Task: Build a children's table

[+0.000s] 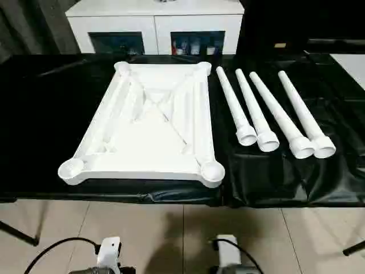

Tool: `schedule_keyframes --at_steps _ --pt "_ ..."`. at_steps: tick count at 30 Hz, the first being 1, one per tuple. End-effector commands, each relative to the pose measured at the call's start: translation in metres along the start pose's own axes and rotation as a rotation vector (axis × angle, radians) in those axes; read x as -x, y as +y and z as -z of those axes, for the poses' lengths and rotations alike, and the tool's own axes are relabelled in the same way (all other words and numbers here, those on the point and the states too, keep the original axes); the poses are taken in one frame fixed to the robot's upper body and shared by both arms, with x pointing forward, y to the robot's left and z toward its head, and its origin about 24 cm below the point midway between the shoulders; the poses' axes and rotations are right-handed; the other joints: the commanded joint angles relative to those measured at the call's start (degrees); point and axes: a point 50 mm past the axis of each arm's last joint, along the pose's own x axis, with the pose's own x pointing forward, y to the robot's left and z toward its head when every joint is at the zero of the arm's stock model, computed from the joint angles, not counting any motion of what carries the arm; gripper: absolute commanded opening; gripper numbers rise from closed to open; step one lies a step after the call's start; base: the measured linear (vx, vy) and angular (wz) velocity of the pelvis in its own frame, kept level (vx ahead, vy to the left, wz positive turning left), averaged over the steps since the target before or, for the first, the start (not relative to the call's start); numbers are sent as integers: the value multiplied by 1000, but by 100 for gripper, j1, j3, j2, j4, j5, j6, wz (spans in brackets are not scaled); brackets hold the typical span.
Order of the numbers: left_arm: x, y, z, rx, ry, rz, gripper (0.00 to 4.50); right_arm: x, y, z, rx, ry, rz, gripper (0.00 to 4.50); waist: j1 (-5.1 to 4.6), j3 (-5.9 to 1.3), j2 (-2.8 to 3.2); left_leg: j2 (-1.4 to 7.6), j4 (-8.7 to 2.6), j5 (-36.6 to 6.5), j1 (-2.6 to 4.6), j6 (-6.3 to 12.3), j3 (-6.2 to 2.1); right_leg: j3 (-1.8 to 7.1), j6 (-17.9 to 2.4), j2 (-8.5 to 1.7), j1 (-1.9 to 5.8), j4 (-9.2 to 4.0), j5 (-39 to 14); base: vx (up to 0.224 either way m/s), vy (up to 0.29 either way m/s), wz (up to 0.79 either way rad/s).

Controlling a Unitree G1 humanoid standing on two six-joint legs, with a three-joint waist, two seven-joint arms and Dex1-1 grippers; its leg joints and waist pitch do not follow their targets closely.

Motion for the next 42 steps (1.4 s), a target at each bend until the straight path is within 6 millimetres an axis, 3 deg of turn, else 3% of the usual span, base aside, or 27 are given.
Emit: schedule_keyframes --at_steps 1,9,11,15,16,17,19,21,23,24,25,27,28,29,30,31,32,33,34,35,36,37,38,39,40,41,42 --pt "0 4 2 -3 9 -8 351 0 2 -2 4 2 -3 327 25 -259 -90 255 -366 -171 -62 842 -53 277 -1701 -449 318 -321 -329 0 0 0" --pt "0 5 1 7 3 -9 351 0 2 -4 44 -2 -7 327 43 -211 -142 272 -446 -731 -34 435 -56 308 -1436 -456 296 -396 -1093 0 0 0" --pt "0 4 2 13 0 -8 351 0 2 -4 53 -1 -7 327 55 -226 -189 274 -444 -640 -38 427 -63 313 -1424 -464 308 -371 -985 0 0 0" --pt "0 4 2 22 -5 -9 351 0 1 -4 68 0 -8 327 61 -237 -193 275 -426 -461 -36 481 -53 310 -1508 -454 306 -335 -627 0 0 0" --pt "0 4 2 24 -5 -9 351 0 1 -4 73 0 -8 327 54 -235 -286 272 -422 -441 -43 532 -40 310 -1519 -451 310 -339 -596 0 0 0" --pt "0 4 2 24 -5 -9 351 0 1 -4 77 0 -9 327 79 -238 -241 272 -418 -399 -45 561 -50 315 -1532 -473 314 -326 -615 0 0 0" --pt "0 4 3 26 -4 -11 351 0 1 -4 84 1 -9 327 83 -226 -261 279 -416 -368 -50 563 -47 318 -1517 -464 292 -344 -668 0 0 0" --pt "0 4 3 28 -5 -11 351 0 1 -4 87 1 -10 327 93 -249 -266 252 -327 344 -98 791 -37 303 -1647 -437 240 -283 62 0 0 0" --pt "0 4 2 39 -20 -14 351 0 1 -4 88 0 -11 327 113 -343 -294 126 -123 1456 -188 1559 -10 225 -1882 -377 136 -185 1266 0 0 0" --pt "-1 4 2 45 -28 -16 351 0 1 -4 88 0 -12 327 119 -348 -298 114 -103 1459 -207 1702 -7 208 -1907 -377 111 -201 1240 0 0 0" --pt "-1 4 2 52 -35 -15 351 0 1 -4 87 -2 -12 327 121 -357 -316 90 -50 1220 -241 1850 -1 183 -1891 -387 69 -259 860 -76 1 1" --pt "-1 4 2 48 -35 -13 351 0 1 -4 87 -2 -13 327 118 -265 -275 169 -162 -255 -176 1469 -5 139 -1641 -414 45 -458 -1106 -93 4 3" --pt "0 4 1 35 -34 -15 351 0 1 -4 86 -3 -13 327 72 -151 -226 231 -288 -1658 -43 842 -40 106 -1203 -401 1 -603 -2729 -82 11 3" --pt "0 4 1 32 -34 -16 351 0 1 -4 86 -3 -13 327 -21 -54 -228 239 -378 -2654 60 311 -129 32 -620 -379 -31 -715 -3756 -90 24 -3" --pt "0 4 1 31 -34 -16 351 0 1 -4 86 -4 -14 327 -64 -25 -213 230 -407 -2949 106 151 -172 -28 -359 -368 -24 -789 -4019 -90 24 -3" --pt "0 4 1 31 -34 -17 351 0 1 -4 86 -4 -14 327 -154 20 -158 218 -445 -3398 242 -8 -226 -194 -16 -339 -9 -952 -4092 -89 50 -8" --pt "0 4 1 29 -35 -17 351 0 1 -4 84 -4 -14 327 -250 31 -161 270 -582 -3517 106 -30 -310 -294 149 -346 254 -911 -3711 -47 66 -17" --pt "-1 4 1 29 -36 -16 351 0 1 -3 83 -5 -14 327 -219 4 -99 330 -674 -3504 7 -18 -359 -223 119 -371 421 -774 -3389 -47 66 -17" --pt "-1 4 1 26 -36 -16 351 0 1 -3 81 -5 -14 327 -235 48 -20 489 -929 -4072 -115 -38 -383 -184 -32 -312 586 -453 -2818 -68 47 -19" --pt "-1 4 1 28 -40 -13 351 0 1 -3 77 -10 -15 327 -186 39 -41 568 -1051 -4365 -105 -126 -384 -6 -307 -330 586 -162 -2000 -74 6 -4" --pt "-1 4 1 31 -45 -10 351 0 1 -4 72 -15 -16 327 -211 76 -103 492 -992 -4384 -40 -173 -325 32 -370 -356 464 -297 -2193 -74 6 -4" --pt "-1 4 1 25 -51 -10 351 0 1 -3 68 -16 -15 327 -230 122 -219 166 -593 -3937 344 -147 -230 -117 -122 -476 58 -947 -4097 0 0 0" --pt "-1 4 1 21 -55 -12 351 0 1 -3 67 -16 -15 327 -336 155 -279 -77 -19 -3008 668 -29 -144 -521 271 -587 -208 -1459 -5257 0 0 0" --pt "-1 4 1 20 -55 -12 351 0 1 -3 66 -16 -15 327 -373 130 -218 -49 -31 -2740 575 6 -171 -684 444 -609 -8 -1452 -5192 0 0 0" --pt "0 4 -1 -19 -68 -5 351 0 1 -3 62 -21 -14 327 -430 85 -125 228 -416 -2891 1 49 -343 -805 766 -520 627 -1070 -4131 86 54 -36" --pt "0 4 -1 -38 -70 -1 351 0 1 -3 61 -24 -14 327 -303 124 19 494 -813 -3621 -369 102 -433 -575 564 -454 978 -247 -3250 90 59 -28" --pt "0 4 -1 -53 -70 5 351 0 1 -3 61 -27 -15 327 -197 69 125 512 -1099 -4498 -266 -34 -392 -206 -151 -242 783 211 -1019 90 59 -28"
